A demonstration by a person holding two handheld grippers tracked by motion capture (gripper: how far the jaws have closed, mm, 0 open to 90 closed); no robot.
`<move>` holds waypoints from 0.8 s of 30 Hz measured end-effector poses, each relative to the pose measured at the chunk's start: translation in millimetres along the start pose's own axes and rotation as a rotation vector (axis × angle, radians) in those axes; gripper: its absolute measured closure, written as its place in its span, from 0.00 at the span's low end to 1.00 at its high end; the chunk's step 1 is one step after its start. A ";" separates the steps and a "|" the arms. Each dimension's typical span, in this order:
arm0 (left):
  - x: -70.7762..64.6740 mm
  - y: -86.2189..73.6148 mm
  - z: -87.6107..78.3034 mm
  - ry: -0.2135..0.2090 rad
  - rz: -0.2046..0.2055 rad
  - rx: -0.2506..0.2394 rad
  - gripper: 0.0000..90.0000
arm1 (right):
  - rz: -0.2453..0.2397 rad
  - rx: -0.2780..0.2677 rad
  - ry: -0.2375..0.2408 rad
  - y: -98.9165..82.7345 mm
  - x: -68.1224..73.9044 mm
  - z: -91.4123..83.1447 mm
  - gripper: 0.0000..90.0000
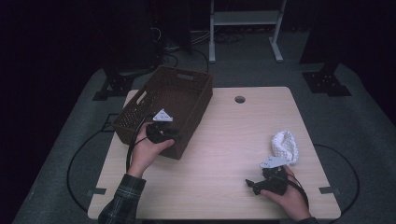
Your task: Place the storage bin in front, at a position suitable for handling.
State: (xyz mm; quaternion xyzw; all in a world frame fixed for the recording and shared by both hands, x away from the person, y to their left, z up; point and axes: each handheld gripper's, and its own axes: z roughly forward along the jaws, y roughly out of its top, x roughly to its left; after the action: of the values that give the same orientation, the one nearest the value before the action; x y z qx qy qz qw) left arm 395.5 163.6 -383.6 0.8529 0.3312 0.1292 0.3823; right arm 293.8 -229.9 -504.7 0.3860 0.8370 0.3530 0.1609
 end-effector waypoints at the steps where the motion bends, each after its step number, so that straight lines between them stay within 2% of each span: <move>1: 0.4 2.2 0.0 0.003 -0.001 -0.007 0.66 | 0.001 0.000 0.000 0.0 0.0 0.0 0.02; 5: 2.0 12.4 3.1 0.011 -0.010 -0.023 0.66 | 0.002 0.000 0.001 0.0 0.1 0.0 0.02; 11: 2.9 23.2 20.8 0.019 0.000 0.009 0.67 | 0.002 0.001 0.001 0.0 0.1 -0.1 0.02; 15: 5.4 23.6 30.5 0.037 -0.005 0.032 0.68 | 0.002 0.001 0.002 0.0 0.1 -0.2 0.02; 17: 6.6 22.2 34.1 0.023 -0.007 0.050 0.70 | 0.001 0.001 0.002 -0.1 0.0 -0.2 0.02; 24: 6.4 21.0 33.0 0.020 0.003 0.070 0.74 | 0.000 0.001 0.003 -0.2 0.0 -0.3 0.02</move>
State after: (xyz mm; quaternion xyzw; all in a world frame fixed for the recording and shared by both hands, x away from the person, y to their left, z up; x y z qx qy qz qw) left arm 425.7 138.9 -390.6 0.8649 0.3380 0.1269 0.3487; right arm 293.5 -230.1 -504.7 0.3856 0.8373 0.3532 0.1593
